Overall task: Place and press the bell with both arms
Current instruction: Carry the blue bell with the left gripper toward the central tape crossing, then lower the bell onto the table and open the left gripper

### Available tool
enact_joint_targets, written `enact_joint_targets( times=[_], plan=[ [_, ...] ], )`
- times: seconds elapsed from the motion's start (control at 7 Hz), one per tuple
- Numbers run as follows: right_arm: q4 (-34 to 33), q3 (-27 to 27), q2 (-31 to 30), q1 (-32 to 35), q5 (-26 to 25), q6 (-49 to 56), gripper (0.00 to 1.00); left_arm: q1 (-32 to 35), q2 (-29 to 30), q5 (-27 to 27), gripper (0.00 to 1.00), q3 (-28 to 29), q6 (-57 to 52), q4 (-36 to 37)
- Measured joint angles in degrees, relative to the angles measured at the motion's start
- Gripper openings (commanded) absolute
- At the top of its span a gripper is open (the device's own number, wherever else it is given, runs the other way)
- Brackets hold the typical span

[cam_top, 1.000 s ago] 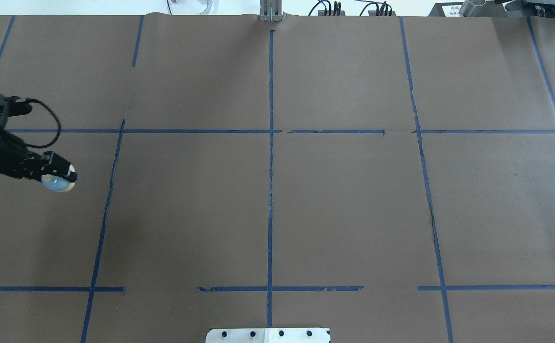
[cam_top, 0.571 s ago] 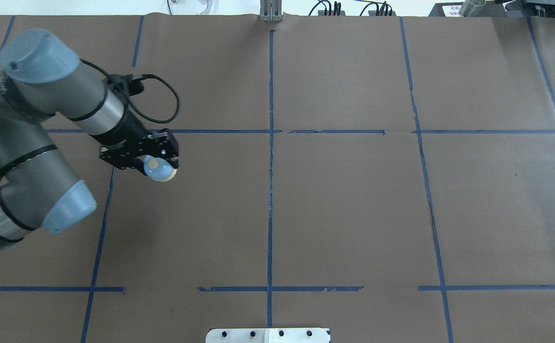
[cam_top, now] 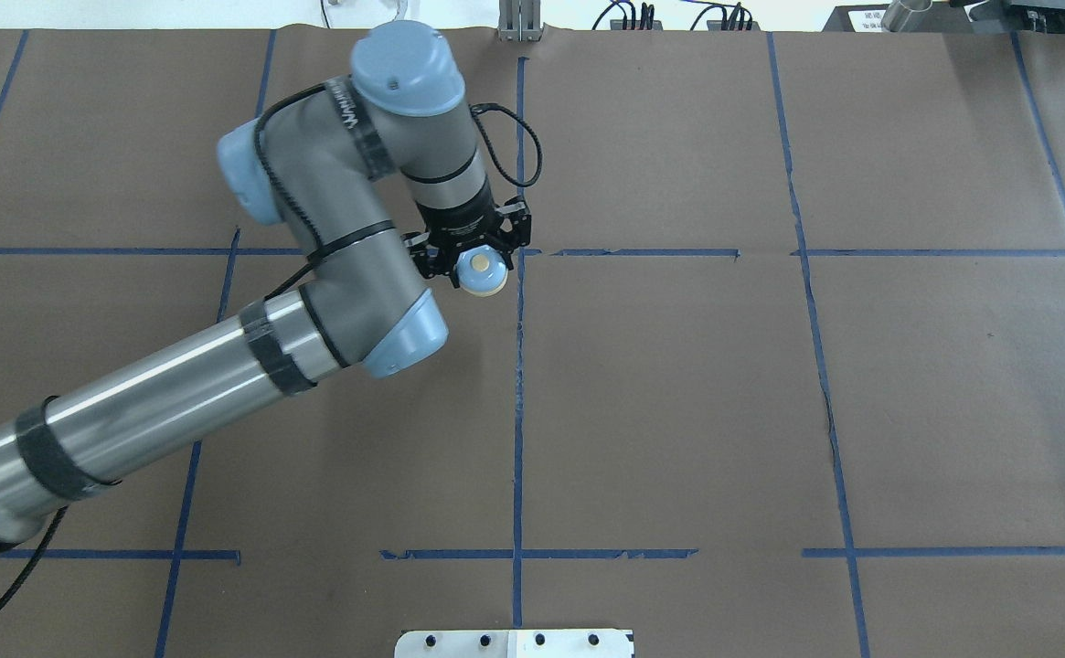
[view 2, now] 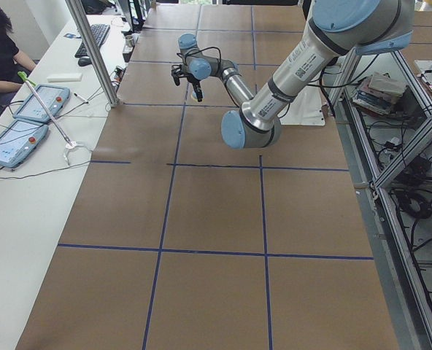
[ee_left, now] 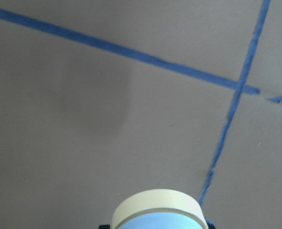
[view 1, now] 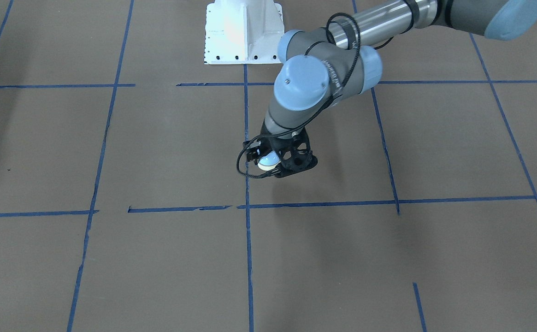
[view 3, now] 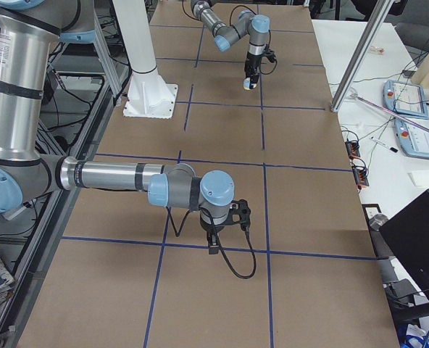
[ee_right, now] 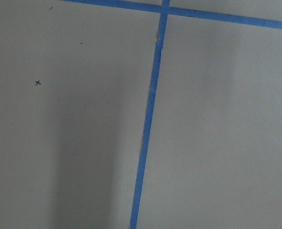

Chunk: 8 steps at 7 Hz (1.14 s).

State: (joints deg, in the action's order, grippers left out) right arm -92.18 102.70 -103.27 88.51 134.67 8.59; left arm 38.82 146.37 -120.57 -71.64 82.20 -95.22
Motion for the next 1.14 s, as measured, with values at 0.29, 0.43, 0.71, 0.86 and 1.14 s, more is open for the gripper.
enact_joint_targets(
  times=[0.29, 0.43, 0.71, 0.86, 1.14],
  plan=[
    [0.0, -0.1, 0.0, 0.0, 0.0, 0.0, 1.0, -0.1, 6.5, 5.4, 0.21, 15.4, 2.0, -9.7],
    [0.0, -0.1, 0.0, 0.0, 0.0, 0.0, 1.0, -0.1, 8.3, 6.4, 0.81, 19.8, 2.5, -12.7],
    [0.0, -0.1, 0.0, 0.0, -0.1, 0.0, 1.0, -0.2, 9.2, 6.8, 1.0, 22.2, 2.7, -14.2],
    [0.0, -0.1, 0.0, 0.0, -0.1, 0.1, 1.0, -0.3, 9.3, 6.8, 1.0, 22.3, 2.6, -14.2],
    [0.1, -0.1, 0.0, 0.0, -0.1, 0.1, 1.0, -0.3, 9.4, 6.5, 1.0, 22.2, 2.3, -14.0]
  ],
)
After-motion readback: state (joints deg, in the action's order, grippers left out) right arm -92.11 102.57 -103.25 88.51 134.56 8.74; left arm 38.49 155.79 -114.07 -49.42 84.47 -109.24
